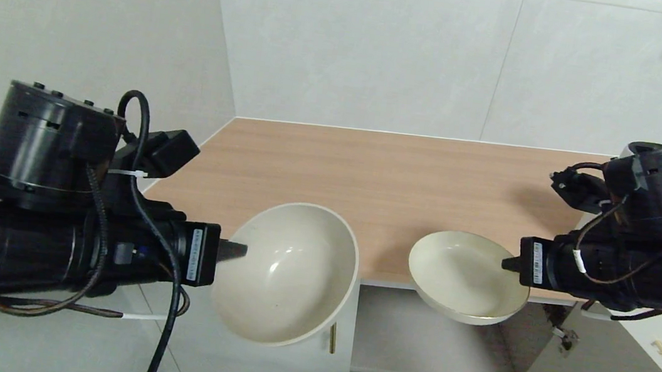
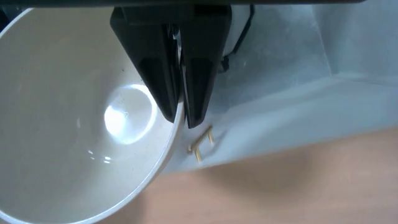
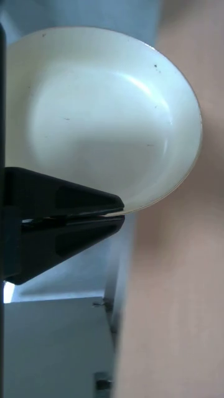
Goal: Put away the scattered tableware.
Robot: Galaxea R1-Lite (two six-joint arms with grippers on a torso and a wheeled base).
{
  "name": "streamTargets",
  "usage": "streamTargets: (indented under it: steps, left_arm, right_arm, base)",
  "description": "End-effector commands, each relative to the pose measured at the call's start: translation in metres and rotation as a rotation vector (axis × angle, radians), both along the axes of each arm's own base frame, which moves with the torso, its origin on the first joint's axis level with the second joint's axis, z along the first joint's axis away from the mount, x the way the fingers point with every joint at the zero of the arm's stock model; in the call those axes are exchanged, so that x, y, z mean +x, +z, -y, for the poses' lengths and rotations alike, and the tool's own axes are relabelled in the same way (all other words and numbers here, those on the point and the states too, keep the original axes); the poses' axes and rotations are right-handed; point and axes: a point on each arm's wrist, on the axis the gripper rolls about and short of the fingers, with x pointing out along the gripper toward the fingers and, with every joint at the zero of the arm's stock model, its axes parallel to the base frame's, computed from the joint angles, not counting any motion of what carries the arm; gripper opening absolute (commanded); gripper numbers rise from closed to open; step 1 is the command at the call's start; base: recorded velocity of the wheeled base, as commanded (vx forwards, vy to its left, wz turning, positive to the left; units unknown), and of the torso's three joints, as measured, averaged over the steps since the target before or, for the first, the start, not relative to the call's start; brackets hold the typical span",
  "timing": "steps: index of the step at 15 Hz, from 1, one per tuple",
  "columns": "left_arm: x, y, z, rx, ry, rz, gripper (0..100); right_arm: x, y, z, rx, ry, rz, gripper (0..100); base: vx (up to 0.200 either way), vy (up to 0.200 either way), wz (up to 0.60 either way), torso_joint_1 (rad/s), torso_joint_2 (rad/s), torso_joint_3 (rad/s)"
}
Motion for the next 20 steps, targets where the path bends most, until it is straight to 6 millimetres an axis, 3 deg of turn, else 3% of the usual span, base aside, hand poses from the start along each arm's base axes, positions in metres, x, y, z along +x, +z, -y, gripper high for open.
streamTargets:
  steps: [1, 6, 9, 20]
  left_arm:
    - [-0.011, 0.007, -0.006, -0.016, -0.001, 0.028, 0]
    - [-0.003, -0.004, -0.002, 0.008, 0.007, -0.010, 0]
    - [0.002, -0.010, 0.000, 0.021, 0.009, -0.031, 0]
    - [0.004, -0.013, 0.001, 0.036, 0.027, -0.035, 0]
  right_arm:
    - [-0.017, 0.008, 0.009, 0.011, 0.009, 0.024, 0]
    - [-0.022, -0.002, 0.016, -0.020, 0.006, 0.000, 0]
    - [-0.024, -0.003, 0.017, -0.023, 0.006, -0.002, 0]
    - [-0.014, -0.014, 0.016, -0.055, -0.002, -0.034, 0]
  base:
    - [0.000, 0.000, 0.00, 0.000, 0.00, 0.000]
    - [0.000, 0.000, 0.00, 0.000, 0.00, 0.000]
    - [-0.200, 0.000, 0.00, 0.007, 0.00, 0.002]
    - [0.000, 0.000, 0.00, 0.000, 0.00, 0.000]
